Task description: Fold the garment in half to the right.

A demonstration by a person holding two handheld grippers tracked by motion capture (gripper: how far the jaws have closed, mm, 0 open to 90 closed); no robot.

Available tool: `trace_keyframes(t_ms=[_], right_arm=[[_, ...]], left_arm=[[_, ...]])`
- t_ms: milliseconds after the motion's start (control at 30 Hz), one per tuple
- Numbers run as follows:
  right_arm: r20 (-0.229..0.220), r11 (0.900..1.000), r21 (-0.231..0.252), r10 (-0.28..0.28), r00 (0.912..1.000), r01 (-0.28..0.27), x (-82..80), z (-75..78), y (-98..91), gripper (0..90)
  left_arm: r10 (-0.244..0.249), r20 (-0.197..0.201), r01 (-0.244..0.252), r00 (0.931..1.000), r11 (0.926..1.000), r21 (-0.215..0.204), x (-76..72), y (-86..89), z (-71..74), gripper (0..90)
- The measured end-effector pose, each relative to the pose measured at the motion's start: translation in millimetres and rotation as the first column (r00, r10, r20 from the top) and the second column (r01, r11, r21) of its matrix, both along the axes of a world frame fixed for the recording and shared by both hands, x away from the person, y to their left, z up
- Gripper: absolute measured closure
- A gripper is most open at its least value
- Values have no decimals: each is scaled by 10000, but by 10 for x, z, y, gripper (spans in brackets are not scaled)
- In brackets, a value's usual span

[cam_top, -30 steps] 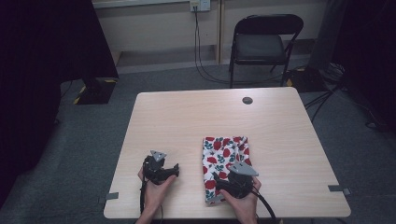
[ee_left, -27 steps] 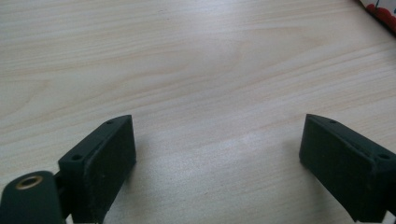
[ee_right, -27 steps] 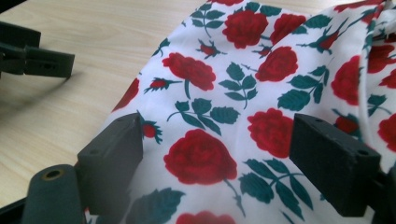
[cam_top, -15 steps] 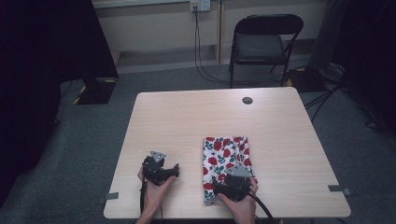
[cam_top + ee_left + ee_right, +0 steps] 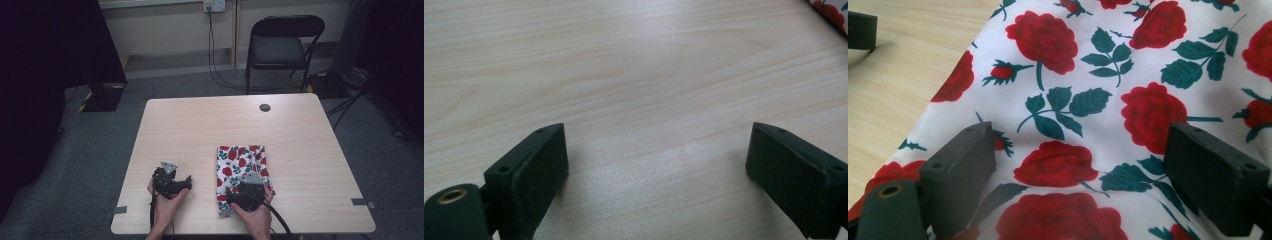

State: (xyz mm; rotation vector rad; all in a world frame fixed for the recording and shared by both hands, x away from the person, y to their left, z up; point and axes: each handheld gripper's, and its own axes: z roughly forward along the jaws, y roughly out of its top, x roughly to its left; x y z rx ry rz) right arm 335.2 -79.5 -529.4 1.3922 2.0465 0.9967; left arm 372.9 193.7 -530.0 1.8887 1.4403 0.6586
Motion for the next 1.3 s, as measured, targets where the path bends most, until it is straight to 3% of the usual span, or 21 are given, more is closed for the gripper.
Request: trace_keyframes(t_ms=[1300], right_arm=[[-310,9999,-59,99,9995,-101,606,65,159,110]], left_arm=[[-20,-81,20,10000,10000,22,17,-18,-2,57]])
